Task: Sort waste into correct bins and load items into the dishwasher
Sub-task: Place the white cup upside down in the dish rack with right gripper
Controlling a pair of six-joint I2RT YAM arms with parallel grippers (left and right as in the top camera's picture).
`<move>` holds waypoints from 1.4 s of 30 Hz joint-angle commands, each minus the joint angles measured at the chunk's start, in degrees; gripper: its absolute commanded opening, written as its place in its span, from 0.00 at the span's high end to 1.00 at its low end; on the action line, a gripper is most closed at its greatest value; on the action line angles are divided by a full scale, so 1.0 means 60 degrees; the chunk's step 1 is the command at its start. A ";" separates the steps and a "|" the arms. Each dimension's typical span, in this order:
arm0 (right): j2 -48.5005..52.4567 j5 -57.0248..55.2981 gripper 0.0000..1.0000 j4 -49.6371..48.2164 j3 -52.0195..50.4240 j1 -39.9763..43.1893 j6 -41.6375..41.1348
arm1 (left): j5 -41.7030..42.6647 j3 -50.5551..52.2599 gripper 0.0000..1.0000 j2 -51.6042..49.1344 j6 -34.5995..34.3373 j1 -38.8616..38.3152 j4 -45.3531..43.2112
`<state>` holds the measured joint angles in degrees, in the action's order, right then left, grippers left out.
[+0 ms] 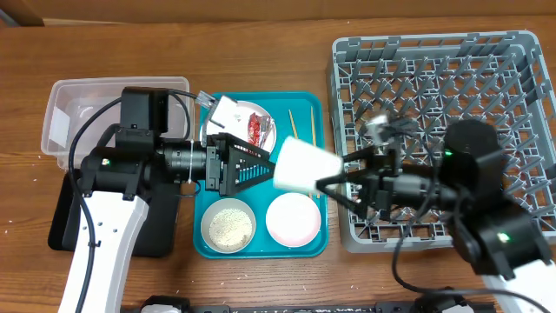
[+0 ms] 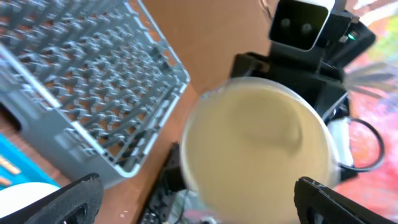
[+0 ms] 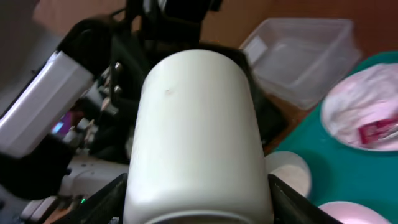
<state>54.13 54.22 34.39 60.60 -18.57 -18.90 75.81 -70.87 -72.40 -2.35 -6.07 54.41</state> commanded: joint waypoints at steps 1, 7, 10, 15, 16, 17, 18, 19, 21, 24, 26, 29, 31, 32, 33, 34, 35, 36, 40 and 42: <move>-0.0922 -0.2641 0.40 0.1486 0.0240 0.1195 0.0474 | -0.0033 -0.0109 0.00 0.0026 0.0142 0.0408 0.0000; -0.1177 -0.7351 0.40 0.5461 0.0838 0.1872 0.0117 | -0.0510 -0.0109 0.00 0.0022 0.0142 0.0481 0.0069; -0.0525 -0.8965 0.39 0.7023 0.0838 0.1872 -0.0444 | -0.0947 -0.0109 0.00 0.0022 0.0142 0.0481 0.0291; 0.1749 -0.9256 0.36 0.6998 0.0838 0.1865 -0.0463 | -0.1730 -0.0109 0.00 0.0022 0.0142 0.0455 0.0583; 0.2295 -0.9238 0.36 0.6794 0.0838 0.1865 -0.0382 | -0.1869 -0.0109 0.01 0.0022 0.0142 0.0441 0.0634; 0.2878 -0.9245 0.36 0.6590 0.0838 0.1865 -0.0346 | -0.2244 -0.0109 0.02 0.0022 0.0138 0.0430 0.0750; 0.3180 -0.9227 0.35 0.6506 0.0838 0.1865 -0.0353 | -0.2514 -0.0109 0.03 0.0026 0.0127 0.0426 0.0867; 0.3610 -0.9060 0.24 0.6462 0.0845 0.1865 -0.0350 | -0.2849 -0.0109 0.05 0.0026 0.0106 0.0426 0.0984; 0.3956 -0.8819 0.00 0.6459 0.0849 0.1865 -0.0357 | -0.3512 -0.0109 0.09 0.0026 0.0080 0.0423 0.1242; 0.3734 -0.8779 0.00 0.6528 0.1333 0.1865 -0.0368 | -0.5217 -0.0113 0.14 0.0033 -0.0433 -0.0025 0.1668; 0.3289 -0.8415 0.00 0.6572 0.1967 0.1865 -0.0357 | -0.6750 -0.0113 0.19 0.0033 -0.1140 -0.0732 0.1829; 0.2291 -0.7107 0.00 0.6164 0.2838 0.1865 -0.0357 | -1.0346 -0.0091 0.20 0.0018 -0.2980 -0.2506 0.2415; 0.1566 -0.6011 0.00 0.5694 0.2922 0.1865 -0.0357 | -1.2189 0.0084 0.23 -0.0113 -0.4455 -0.4095 0.2495; 0.1308 -0.5763 0.00 0.5632 0.2922 0.1865 -0.0357 | -1.2914 0.0248 0.25 -0.0266 -0.5111 -0.4878 0.2313; 0.1180 -0.5723 0.00 0.5639 0.2922 0.1865 -0.0357 | -1.3347 0.0357 0.25 -0.0437 -0.5417 -0.5370 0.2146; 0.1067 -0.5676 0.00 0.5683 0.2922 0.1865 -0.0353 | -1.3821 0.0444 0.25 -0.0696 -0.5679 -0.5869 0.1978; 0.1009 -0.5650 0.01 0.5756 0.2922 0.1865 -0.0353 | -1.4287 0.0503 0.25 -0.1064 -0.5916 -0.6339 0.1825; 0.0984 -0.5654 0.01 0.5854 0.2922 0.1865 -0.0350 | -1.4535 0.0510 0.26 -0.1399 -0.6011 -0.6601 0.1716; 0.0998 -0.5592 0.04 0.6448 0.2911 0.1865 0.0211 | -1.4575 0.0510 0.39 -0.2932 -0.6091 -0.7184 0.1198; 0.0998 -0.5595 0.04 0.6619 0.2911 0.1865 0.0404 | -1.4371 0.0510 0.48 -0.3555 -0.6251 -0.7315 0.1056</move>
<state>60.45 19.77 73.63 77.25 -7.53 -19.03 -8.21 -68.10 -90.30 -36.86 -48.80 61.49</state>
